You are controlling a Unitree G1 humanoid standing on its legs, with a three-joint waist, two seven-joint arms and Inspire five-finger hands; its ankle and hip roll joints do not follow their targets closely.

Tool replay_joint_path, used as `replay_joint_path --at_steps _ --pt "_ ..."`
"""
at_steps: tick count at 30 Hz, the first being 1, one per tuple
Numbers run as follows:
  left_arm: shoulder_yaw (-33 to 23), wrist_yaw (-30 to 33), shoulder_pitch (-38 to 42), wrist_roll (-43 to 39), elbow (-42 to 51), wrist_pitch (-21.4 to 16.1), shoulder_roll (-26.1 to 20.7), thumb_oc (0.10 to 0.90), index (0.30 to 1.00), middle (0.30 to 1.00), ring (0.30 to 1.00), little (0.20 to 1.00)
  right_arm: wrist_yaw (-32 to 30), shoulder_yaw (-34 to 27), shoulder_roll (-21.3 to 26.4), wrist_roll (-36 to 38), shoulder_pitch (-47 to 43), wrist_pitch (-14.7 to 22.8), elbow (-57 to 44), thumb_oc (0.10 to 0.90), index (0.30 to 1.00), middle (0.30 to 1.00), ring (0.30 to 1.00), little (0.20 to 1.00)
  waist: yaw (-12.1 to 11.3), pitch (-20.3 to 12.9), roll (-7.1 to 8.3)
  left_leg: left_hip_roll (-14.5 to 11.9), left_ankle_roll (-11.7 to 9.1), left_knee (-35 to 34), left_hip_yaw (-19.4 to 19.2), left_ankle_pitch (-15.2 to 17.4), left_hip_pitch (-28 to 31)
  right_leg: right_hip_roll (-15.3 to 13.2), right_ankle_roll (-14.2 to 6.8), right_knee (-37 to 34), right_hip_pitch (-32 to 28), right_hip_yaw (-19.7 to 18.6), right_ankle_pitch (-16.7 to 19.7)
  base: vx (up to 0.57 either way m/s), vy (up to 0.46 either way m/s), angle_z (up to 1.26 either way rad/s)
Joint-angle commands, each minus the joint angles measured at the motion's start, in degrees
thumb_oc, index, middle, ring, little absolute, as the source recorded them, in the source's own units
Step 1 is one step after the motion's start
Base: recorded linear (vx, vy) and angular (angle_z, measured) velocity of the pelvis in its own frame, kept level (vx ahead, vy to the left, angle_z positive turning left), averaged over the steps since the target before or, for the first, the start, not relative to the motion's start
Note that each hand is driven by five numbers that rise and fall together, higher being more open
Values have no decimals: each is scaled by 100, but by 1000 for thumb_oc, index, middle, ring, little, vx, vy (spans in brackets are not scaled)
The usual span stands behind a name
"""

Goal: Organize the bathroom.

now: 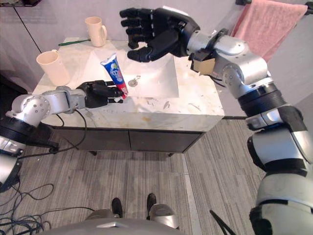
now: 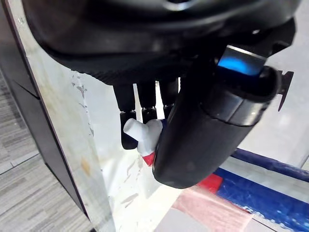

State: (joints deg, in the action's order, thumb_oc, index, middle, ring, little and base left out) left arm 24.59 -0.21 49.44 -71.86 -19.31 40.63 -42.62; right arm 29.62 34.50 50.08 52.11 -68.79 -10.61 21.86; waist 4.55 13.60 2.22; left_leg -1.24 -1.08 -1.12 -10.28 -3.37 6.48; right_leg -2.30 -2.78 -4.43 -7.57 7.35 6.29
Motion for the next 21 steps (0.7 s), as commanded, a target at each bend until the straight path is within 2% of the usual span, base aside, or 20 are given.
replay_joint_path --at_steps 1,5,21 --pt "-407 -222 676 -397 44 -527 47 400 300 300 300 300 -18 -5 -90 189 -168 284 34 800 900 900 900 900 -176 -1040 23 -607 -252 773 88 395 -131 43 -154 153 239 -464 -589 0 0 0" --pt "-276 -210 832 -415 12 -684 119 400 300 300 300 300 -35 -23 -232 256 -78 84 150 800 900 900 900 900 -154 -1003 17 -598 -248 733 97 388 -113 29 -154 159 238 -458 -582 0 0 0" --pt "-35 -190 1124 -634 -113 -802 544 400 300 300 300 300 95 35 -586 458 -209 234 475 800 900 900 900 900 -137 -995 38 -598 -248 672 86 348 -90 27 -163 144 222 -437 -570 0 0 0"
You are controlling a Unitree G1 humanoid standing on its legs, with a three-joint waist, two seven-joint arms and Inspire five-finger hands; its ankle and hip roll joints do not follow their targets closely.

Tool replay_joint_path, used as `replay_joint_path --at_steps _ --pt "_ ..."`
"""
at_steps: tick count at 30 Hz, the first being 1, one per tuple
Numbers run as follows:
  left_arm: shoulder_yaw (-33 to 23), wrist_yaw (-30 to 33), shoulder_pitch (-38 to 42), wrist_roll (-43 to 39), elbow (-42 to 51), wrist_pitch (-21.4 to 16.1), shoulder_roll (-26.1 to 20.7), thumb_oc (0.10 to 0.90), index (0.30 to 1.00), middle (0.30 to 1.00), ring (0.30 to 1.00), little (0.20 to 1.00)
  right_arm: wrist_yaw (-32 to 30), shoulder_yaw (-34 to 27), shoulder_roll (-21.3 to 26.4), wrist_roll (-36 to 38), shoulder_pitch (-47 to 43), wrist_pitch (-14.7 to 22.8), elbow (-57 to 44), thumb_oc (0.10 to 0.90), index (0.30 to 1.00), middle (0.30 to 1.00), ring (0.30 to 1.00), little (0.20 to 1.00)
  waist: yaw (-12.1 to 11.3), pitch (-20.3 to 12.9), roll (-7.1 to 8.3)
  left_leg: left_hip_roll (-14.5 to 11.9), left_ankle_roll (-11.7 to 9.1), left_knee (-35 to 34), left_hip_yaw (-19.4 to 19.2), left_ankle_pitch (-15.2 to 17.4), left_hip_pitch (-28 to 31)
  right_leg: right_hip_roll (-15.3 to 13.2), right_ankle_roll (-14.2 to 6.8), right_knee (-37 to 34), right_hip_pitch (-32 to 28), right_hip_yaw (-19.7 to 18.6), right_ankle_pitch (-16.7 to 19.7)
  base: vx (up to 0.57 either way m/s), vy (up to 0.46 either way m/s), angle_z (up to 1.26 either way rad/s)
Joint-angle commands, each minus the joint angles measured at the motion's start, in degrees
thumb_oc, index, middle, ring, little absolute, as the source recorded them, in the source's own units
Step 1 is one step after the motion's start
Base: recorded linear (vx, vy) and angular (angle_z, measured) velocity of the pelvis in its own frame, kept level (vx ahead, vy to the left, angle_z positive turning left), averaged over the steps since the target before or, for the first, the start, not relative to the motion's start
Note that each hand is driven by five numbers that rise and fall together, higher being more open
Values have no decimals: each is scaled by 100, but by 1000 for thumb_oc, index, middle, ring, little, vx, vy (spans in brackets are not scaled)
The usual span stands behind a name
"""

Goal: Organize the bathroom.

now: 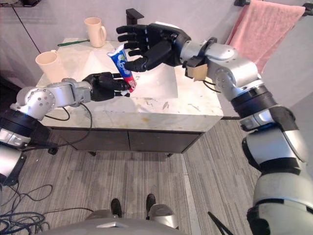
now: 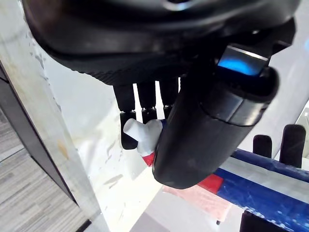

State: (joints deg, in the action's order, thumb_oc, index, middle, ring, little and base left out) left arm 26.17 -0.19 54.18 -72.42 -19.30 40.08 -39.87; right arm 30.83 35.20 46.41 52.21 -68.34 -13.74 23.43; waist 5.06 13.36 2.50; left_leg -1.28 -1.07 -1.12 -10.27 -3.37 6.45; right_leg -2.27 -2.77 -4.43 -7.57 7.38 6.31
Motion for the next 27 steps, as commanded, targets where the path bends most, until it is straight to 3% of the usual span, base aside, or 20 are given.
replay_joint_path --at_steps 1,15,16,17,18,23,24,25,26,27 --pt "-167 -193 669 -554 -129 -758 310 400 300 300 300 300 -47 -29 -252 437 -270 554 338 800 900 900 900 900 -192 -973 11 -593 -252 675 83 348 -87 23 -163 142 212 -431 -576 0 0 0" --pt "-22 -151 841 -394 -291 -807 416 400 300 300 300 300 -116 -41 -263 510 -369 705 407 800 900 900 900 900 -167 -947 48 -587 -238 681 38 379 -86 19 -186 149 231 -431 -560 0 0 0" --pt "-22 -157 859 -398 -323 -807 406 400 300 300 300 300 -119 -38 -238 521 -383 698 422 737 806 806 806 806 -159 -953 48 -585 -241 674 32 375 -85 18 -191 140 233 -436 -551 0 0 0" --pt "-13 -130 877 -425 -327 -813 393 400 300 300 300 300 -89 -30 -219 540 -390 703 428 424 335 335 335 335 -151 -957 48 -579 -240 672 32 374 -88 18 -193 139 238 -443 -547 0 0 0" --pt "-20 -146 869 -408 -338 -820 392 400 300 300 300 300 -79 -40 -215 527 -386 685 411 400 300 300 300 300 -141 -961 41 -578 -236 660 20 379 -81 17 -194 139 239 -447 -549 0 0 0" --pt "-27 -150 880 -366 -354 -814 366 400 300 300 300 300 -22 -55 -163 442 -383 683 418 400 300 300 300 300 -125 -969 31 -576 -232 642 -9 387 -70 13 -199 130 236 -445 -546 0 0 0" --pt "-28 -164 884 -354 -363 -815 360 400 300 300 300 300 -16 -48 -158 434 -391 677 429 431 347 347 347 347 -124 -970 29 -578 -233 632 -13 385 -68 14 -198 128 239 -445 -544 0 0 0" --pt "-26 -183 886 -354 -371 -823 352 400 300 300 300 300 -20 -37 -150 408 -392 678 438 585 578 578 578 578 -124 -966 26 -580 -235 630 -14 382 -68 14 -197 128 240 -443 -542 0 0 0" --pt "-23 -190 898 -366 -380 -825 335 400 300 300 300 300 -7 -19 -143 393 -391 696 446 800 900 900 900 900 -122 -966 23 -584 -237 626 -19 381 -67 11 -198 128 241 -438 -544 0 0 0" --pt "-22 -193 905 -370 -386 -824 327 400 300 300 300 300 5 -12 -139 394 -394 699 448 800 900 900 900 900 -121 -966 21 -586 -238 624 -23 380 -66 10 -199 129 240 -437 -546 0 0 0"
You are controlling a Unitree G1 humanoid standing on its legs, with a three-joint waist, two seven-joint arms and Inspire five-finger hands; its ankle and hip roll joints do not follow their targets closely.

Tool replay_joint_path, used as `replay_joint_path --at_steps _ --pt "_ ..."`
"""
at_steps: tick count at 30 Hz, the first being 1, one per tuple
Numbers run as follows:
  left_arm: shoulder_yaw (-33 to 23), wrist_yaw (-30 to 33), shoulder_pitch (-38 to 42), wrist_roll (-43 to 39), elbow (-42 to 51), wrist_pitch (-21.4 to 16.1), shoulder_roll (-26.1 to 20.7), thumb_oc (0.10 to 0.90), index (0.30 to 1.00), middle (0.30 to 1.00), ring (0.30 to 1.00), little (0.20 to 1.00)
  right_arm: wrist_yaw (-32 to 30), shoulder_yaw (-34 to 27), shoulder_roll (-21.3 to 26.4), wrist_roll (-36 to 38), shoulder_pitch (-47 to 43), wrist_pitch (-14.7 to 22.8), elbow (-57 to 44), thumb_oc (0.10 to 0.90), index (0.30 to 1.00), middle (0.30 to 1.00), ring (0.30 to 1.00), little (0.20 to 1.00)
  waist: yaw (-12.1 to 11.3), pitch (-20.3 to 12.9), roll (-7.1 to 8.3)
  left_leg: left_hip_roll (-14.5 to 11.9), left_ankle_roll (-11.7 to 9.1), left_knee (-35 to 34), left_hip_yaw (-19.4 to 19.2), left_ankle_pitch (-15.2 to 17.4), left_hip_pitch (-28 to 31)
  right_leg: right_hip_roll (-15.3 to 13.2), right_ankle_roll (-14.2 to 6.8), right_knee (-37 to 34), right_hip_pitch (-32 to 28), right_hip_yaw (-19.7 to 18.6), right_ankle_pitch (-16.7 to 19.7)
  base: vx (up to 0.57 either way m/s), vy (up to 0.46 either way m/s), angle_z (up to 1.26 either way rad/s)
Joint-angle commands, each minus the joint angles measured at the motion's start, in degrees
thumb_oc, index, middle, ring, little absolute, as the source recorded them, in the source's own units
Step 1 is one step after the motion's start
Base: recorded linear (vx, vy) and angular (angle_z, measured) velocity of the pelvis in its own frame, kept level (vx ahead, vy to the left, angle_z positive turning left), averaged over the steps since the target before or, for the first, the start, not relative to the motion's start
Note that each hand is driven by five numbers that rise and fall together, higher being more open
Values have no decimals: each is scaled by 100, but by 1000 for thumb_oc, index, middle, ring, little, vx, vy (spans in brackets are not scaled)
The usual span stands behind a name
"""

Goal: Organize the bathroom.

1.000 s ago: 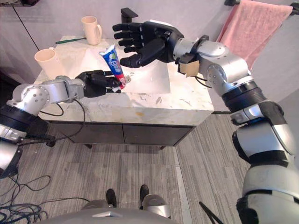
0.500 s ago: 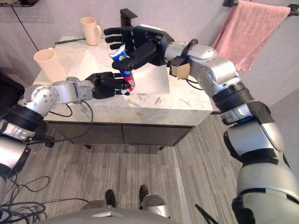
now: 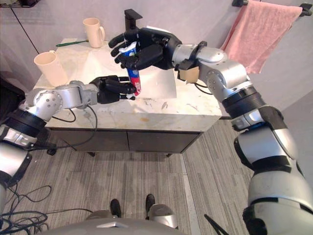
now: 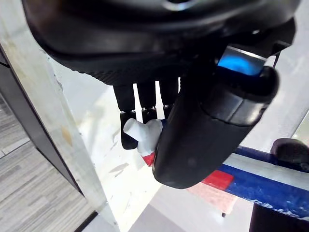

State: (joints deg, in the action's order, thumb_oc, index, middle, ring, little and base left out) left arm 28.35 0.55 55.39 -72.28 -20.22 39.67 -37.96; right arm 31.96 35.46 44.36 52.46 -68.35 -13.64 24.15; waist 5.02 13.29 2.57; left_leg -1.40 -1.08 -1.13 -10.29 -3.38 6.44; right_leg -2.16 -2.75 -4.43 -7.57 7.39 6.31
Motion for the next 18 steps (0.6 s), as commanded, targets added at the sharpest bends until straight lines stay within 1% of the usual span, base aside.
replay_joint_path --at_steps 1,11,18 --pt "-233 -280 796 -375 -308 -778 113 400 300 300 300 300 -96 -24 80 356 -397 679 367 800 900 900 900 900 -113 -959 10 -576 -238 623 -28 380 -67 -4 -201 133 246 -437 -546 0 0 0" --pt "-218 -338 825 -340 -371 -792 43 400 300 300 300 300 -53 38 137 305 -416 686 382 800 900 900 900 900 -122 -945 18 -578 -243 615 -37 378 -65 -14 -204 119 234 -409 -536 0 0 0" --pt "-266 -347 786 -338 -349 -725 -33 400 300 300 300 300 -58 35 184 284 -404 705 400 800 900 900 900 900 -135 -960 19 -578 -242 628 -37 369 -56 -10 -200 122 227 -404 -538 0 0 0"
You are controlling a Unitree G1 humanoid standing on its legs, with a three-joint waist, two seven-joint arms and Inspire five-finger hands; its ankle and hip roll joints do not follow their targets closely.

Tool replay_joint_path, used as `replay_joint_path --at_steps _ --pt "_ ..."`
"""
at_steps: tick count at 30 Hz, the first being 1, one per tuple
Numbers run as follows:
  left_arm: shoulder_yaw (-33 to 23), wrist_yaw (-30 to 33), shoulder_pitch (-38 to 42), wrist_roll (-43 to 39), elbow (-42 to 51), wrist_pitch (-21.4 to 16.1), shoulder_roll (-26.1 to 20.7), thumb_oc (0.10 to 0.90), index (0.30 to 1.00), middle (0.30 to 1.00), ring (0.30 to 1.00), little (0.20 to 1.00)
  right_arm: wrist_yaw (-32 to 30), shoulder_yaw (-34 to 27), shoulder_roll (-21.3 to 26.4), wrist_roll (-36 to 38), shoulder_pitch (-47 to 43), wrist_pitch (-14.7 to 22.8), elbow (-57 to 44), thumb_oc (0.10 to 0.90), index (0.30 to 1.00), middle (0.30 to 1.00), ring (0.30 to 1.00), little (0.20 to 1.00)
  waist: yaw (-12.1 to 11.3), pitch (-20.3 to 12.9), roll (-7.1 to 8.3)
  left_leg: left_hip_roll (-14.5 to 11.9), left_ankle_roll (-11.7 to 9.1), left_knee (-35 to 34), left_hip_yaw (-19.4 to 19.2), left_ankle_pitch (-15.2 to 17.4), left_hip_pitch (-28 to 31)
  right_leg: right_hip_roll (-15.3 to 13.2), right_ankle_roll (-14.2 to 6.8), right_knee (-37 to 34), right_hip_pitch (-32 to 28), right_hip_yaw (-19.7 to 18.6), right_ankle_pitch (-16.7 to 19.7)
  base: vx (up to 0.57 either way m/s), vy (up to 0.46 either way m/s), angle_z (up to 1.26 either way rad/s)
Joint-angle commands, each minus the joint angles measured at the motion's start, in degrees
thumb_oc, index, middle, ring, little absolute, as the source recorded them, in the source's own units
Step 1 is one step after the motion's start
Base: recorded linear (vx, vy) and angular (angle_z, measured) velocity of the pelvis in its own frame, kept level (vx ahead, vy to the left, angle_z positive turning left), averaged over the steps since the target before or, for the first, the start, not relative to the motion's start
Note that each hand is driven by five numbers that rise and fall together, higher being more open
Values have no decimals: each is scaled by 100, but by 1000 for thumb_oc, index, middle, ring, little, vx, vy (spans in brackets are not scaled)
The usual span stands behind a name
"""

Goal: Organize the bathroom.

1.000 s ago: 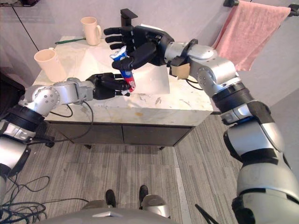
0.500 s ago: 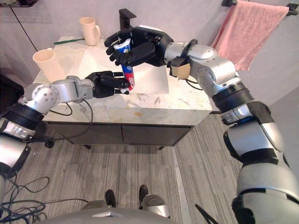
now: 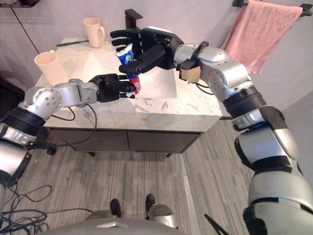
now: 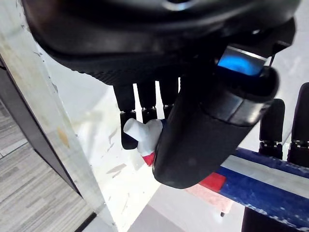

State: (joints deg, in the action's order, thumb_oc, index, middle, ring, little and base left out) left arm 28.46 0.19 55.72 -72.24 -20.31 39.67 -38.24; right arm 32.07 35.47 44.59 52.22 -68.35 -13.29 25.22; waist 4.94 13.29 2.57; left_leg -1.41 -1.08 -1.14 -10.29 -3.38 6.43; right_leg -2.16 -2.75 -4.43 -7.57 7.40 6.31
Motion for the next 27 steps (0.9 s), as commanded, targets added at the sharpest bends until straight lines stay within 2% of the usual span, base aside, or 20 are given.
replay_joint_path --at_steps 1,27 --pt "-280 -309 758 -350 -348 -704 -29 400 300 300 300 300 -75 28 170 298 -407 668 297 800 900 900 900 900 -130 -962 16 -578 -244 626 -34 370 -54 -10 -202 122 226 -404 -539 0 0 0" --pt "-312 -417 759 -250 -445 -600 -203 400 300 300 300 300 -145 -99 365 329 -465 698 377 800 900 900 900 900 -108 -951 -12 -557 -230 704 -44 417 -76 -26 -207 202 247 -432 -560 0 0 0"
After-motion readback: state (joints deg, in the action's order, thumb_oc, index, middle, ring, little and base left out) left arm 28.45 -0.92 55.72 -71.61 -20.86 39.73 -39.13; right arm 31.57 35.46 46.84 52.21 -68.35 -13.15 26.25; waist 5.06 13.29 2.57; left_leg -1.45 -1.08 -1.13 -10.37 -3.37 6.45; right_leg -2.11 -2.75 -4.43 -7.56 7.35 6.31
